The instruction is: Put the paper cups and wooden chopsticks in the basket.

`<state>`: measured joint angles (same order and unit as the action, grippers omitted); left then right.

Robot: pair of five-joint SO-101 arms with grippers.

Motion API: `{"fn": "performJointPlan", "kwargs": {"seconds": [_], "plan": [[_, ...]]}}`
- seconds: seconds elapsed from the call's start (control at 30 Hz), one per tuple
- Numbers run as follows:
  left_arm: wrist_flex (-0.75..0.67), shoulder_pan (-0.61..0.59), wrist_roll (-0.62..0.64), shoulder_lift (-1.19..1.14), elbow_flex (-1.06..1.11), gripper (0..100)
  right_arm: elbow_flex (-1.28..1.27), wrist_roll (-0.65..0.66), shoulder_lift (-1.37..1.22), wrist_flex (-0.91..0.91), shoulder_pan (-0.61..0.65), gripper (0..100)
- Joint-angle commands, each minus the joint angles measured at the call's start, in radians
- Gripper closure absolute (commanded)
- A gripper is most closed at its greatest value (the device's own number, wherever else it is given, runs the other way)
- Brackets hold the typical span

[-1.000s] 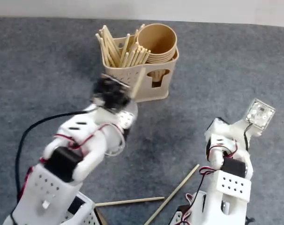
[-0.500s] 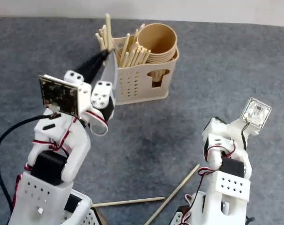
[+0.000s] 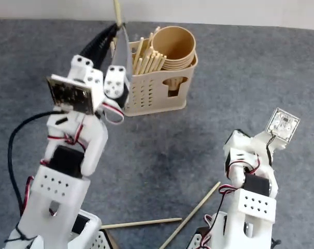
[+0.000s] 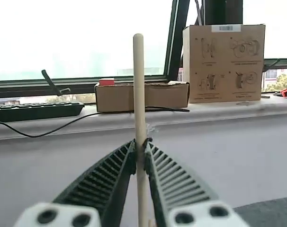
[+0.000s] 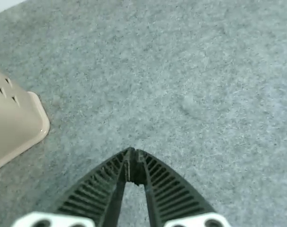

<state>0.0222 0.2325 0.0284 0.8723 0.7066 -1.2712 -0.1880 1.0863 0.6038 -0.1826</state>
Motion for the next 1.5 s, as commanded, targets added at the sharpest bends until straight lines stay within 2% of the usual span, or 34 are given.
{"fn": "performJointPlan", "kwargs": {"seconds": [0.0,0.7,0.87,1.1,1.47], "plan": [[-0.028,-0.031,-0.002,-0.064,-0.111,99,0.005,0.014,0.021,0.002,0.012,98.8],[-0.026,-0.064,0.0,-0.352,-0.137,99,0.005,0.015,0.021,0.001,0.013,98.8],[0.02,-0.081,0.002,-0.36,-0.104,88,0.005,0.015,0.021,-0.001,0.013,98.8],[0.063,-0.108,0.04,-0.36,-0.107,87,0.004,0.015,0.016,-0.027,0.013,98.8],[0.336,-0.07,0.041,-0.147,-0.128,87,0.004,0.015,0.016,-0.027,0.013,98.8]]}}
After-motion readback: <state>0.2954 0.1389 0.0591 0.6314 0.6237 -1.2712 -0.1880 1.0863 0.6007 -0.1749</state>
